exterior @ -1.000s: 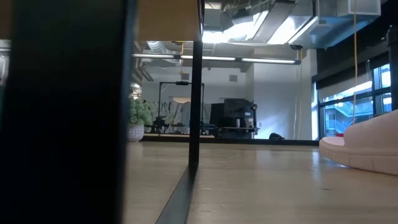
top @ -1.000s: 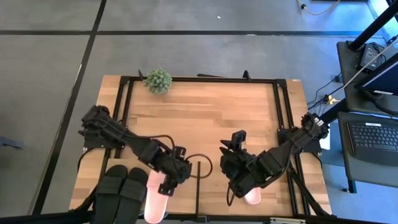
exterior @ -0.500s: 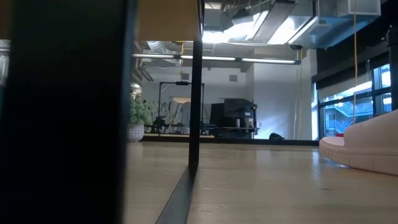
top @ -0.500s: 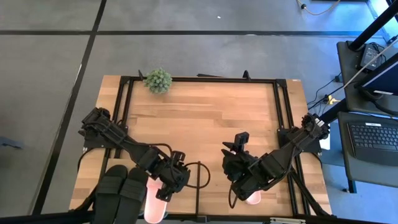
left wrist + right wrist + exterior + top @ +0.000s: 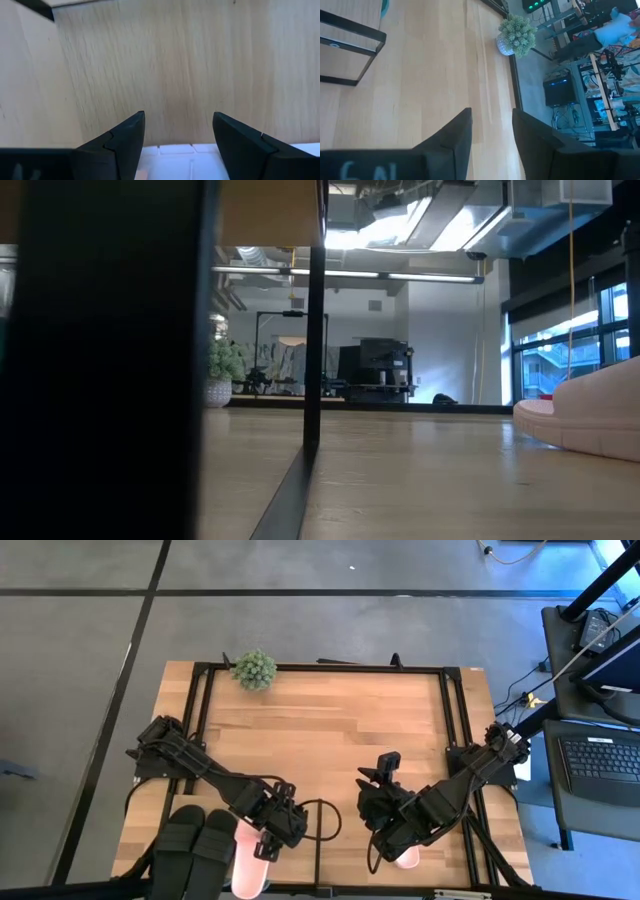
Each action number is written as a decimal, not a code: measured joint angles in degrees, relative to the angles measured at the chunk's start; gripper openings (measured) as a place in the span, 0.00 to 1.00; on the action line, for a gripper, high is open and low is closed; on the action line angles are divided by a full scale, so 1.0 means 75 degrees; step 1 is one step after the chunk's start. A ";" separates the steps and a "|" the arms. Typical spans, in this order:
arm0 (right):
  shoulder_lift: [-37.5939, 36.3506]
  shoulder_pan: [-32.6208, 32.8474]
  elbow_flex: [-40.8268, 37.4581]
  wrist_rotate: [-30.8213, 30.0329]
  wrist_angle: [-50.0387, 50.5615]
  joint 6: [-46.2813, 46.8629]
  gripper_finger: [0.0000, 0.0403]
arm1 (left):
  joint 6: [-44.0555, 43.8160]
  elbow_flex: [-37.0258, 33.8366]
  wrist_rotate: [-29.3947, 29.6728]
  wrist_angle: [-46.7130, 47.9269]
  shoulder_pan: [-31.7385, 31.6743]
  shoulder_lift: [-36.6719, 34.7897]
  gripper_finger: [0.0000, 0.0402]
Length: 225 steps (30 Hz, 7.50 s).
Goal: Pick and place slides into the shelf
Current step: Put the left pink slipper on the shelf, then put the pink slipper on the shelf
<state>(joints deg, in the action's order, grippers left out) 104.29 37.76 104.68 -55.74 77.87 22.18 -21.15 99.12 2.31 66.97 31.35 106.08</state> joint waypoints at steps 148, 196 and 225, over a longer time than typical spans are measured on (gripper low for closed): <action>-0.0003 0.1366 -0.3059 0.5128 -0.1532 0.2803 0.35 | 0.2492 -0.9625 -0.4505 -1.2071 -0.5381 -0.7566 0.56; 0.0003 0.1483 -0.5251 0.3879 -0.2514 0.4044 0.35 | 0.2701 -0.9805 -0.4462 -1.2251 -0.5305 -0.7545 0.56; 0.0003 0.0747 -0.5249 0.3674 -0.2649 0.3400 0.15 | 0.2690 -0.9805 -0.4462 -1.2253 -0.5307 -0.7545 0.56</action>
<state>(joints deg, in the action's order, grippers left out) 104.31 43.36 65.32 -28.18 58.00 47.68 -0.97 25.58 -31.16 -24.93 -8.45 49.50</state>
